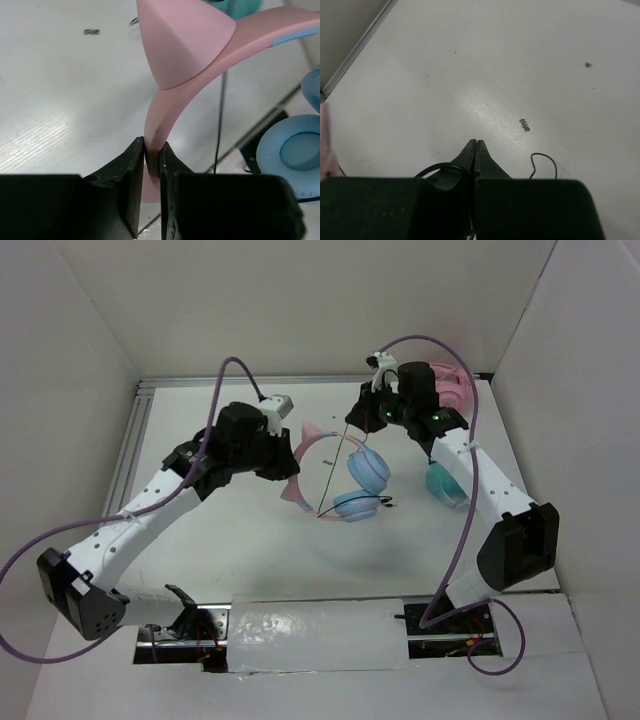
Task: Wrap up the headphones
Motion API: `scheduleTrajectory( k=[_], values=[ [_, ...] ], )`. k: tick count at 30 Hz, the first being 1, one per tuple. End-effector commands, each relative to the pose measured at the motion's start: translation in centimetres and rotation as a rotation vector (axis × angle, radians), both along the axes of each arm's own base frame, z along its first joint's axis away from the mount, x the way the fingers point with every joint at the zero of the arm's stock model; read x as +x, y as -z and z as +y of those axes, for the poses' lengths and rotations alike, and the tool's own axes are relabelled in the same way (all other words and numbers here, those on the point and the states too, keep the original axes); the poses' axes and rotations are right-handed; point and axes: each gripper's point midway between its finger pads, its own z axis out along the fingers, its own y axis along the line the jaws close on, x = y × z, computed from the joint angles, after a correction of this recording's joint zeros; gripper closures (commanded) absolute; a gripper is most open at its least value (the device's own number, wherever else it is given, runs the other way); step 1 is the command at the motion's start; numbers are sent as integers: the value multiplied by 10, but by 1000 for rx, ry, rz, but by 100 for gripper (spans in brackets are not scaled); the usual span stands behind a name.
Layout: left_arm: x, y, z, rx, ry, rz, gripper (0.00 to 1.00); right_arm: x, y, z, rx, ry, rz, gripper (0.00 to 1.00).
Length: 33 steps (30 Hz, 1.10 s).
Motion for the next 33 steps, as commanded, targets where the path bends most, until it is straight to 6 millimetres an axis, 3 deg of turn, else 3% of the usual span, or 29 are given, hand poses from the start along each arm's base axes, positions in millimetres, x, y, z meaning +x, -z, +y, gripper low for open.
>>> scheduleTrajectory(
  k=[1, 3, 5, 9, 17, 20, 21, 22, 23, 28, 33],
  values=[
    [5, 25, 4, 153, -77, 13, 100, 8, -42, -31, -58, 108, -106, 100],
    [14, 50, 3, 289, -142, 38, 100, 3, -55, -32, -72, 105, -145, 100],
    [13, 58, 6, 337, -155, 56, 100, 1, -60, -31, -73, 100, -155, 100],
    [29, 76, 11, 483, -277, 78, 100, -6, -58, -26, -107, 114, -134, 100],
    [42, 90, 30, 623, -481, 169, 100, -6, -54, -25, -191, 216, -110, 100],
    [49, 97, 49, 661, -622, 240, 100, -13, -54, -21, -193, 221, -67, 98],
    [40, 99, 62, 724, -660, 287, 100, -17, -55, -17, -183, 196, -56, 97],
    [44, 89, 63, 686, -754, 292, 100, -21, -59, -11, -168, 163, -50, 96],
    [44, 97, 72, 742, -781, 323, 100, -34, -58, 0, -143, 84, -15, 92],
    [57, 100, 75, 714, -823, 353, 100, -58, -62, 29, -70, -93, 60, 89],
    [72, 90, 76, 621, -866, 362, 100, -102, -68, 58, 89, -398, 160, 87]
  ],
)
